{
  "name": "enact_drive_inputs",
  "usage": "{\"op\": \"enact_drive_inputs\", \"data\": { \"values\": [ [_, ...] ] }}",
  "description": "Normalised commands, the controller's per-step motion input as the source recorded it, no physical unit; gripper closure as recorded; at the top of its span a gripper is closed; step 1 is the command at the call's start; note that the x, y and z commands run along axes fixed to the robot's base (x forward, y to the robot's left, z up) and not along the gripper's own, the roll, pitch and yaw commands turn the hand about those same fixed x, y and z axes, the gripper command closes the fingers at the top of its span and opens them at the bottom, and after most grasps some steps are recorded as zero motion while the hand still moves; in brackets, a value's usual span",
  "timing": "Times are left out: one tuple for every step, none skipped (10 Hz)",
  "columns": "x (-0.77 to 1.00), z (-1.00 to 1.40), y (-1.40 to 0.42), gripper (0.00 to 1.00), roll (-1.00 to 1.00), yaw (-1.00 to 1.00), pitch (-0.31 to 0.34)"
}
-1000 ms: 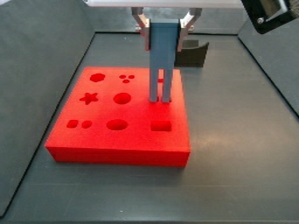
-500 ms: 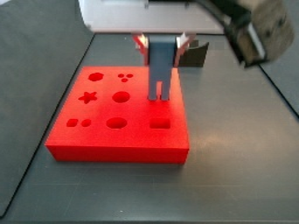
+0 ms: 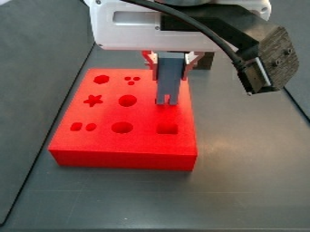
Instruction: Insert the double-square object.
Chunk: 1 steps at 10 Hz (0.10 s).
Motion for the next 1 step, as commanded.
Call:
{"op": "enact_drive_inputs", "data": {
  "values": [
    [0.00,0.00,0.00,1.00,0.00,0.00,0.000]
  ]
}}
